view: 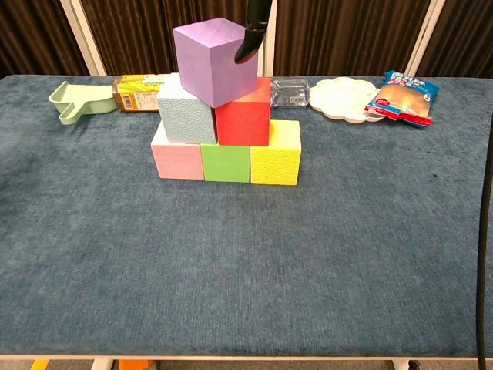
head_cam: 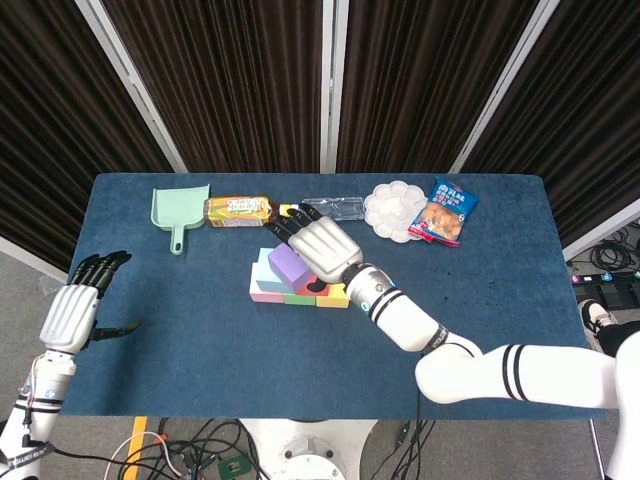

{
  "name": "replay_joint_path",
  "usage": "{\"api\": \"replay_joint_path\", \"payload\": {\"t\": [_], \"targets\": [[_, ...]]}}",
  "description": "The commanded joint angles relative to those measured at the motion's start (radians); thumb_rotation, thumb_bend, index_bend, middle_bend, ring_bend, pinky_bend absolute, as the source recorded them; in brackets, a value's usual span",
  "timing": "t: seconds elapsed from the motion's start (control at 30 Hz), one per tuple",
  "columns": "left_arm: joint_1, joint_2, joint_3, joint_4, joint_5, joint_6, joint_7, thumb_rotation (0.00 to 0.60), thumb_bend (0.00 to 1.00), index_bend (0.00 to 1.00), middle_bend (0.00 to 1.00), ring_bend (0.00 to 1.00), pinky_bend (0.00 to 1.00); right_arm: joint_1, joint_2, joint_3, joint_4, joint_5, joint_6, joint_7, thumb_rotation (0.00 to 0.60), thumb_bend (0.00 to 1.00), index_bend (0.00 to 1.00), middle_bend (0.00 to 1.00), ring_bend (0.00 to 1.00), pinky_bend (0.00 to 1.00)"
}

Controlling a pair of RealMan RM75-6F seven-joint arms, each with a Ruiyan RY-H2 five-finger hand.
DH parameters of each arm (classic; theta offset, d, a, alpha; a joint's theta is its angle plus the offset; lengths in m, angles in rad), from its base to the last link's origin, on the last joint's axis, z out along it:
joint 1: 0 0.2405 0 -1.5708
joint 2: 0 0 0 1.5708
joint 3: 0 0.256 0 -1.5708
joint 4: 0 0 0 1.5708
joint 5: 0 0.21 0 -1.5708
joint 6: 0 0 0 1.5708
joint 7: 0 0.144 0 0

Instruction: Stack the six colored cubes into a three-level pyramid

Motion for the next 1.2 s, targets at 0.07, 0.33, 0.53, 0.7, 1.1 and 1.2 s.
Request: {"api": "replay_joint_path", "payload": {"t": [0.07,0.33,0.53,0.7,1.1,1.2], "targets": [[-0.001,0.005,-0.002,-0.009,-0.006,-0.005,0.002,0.600,0.09,0.13,0.09,0.11,0.08,-0.132,-0.003,0.077,0.141,-0.265,-0.188,0.312,0.600,0.05,0.00,0.10,0.00,0.00],[-0.001,0.012,-0.008,-0.035,-0.020,-0.011,0.022,0.600,0.09,0.13,0.09,0.11,0.08,-0.142,-0.018,0.081,0.241,-0.470,-0.287,0.435,0.600,0.06,0.00,0.14,0.00,0.00],[-0.002,0.015,-0.013,-0.048,-0.030,-0.014,0.033,0.600,0.09,0.13,0.09,0.11,0.08,-0.134,-0.035,0.078,0.280,-0.552,-0.300,0.484,0.600,0.06,0.00,0.14,0.00,0.00],[-0.001,0.016,-0.015,-0.056,-0.036,-0.014,0.040,0.600,0.09,0.13,0.09,0.11,0.08,-0.128,-0.065,0.081,0.315,-0.613,-0.288,0.532,0.600,0.06,0.01,0.14,0.00,0.00],[-0.001,0.016,-0.020,-0.053,-0.042,-0.018,0.034,0.600,0.09,0.13,0.09,0.11,0.08,-0.115,-0.095,0.077,0.348,-0.664,-0.249,0.581,0.600,0.12,0.13,0.30,0.00,0.00],[0.000,0.017,-0.020,-0.052,-0.040,-0.015,0.031,0.600,0.09,0.13,0.09,0.11,0.08,-0.121,-0.078,0.082,0.320,-0.632,-0.225,0.553,0.600,0.12,0.14,0.33,0.00,0.00]]}}
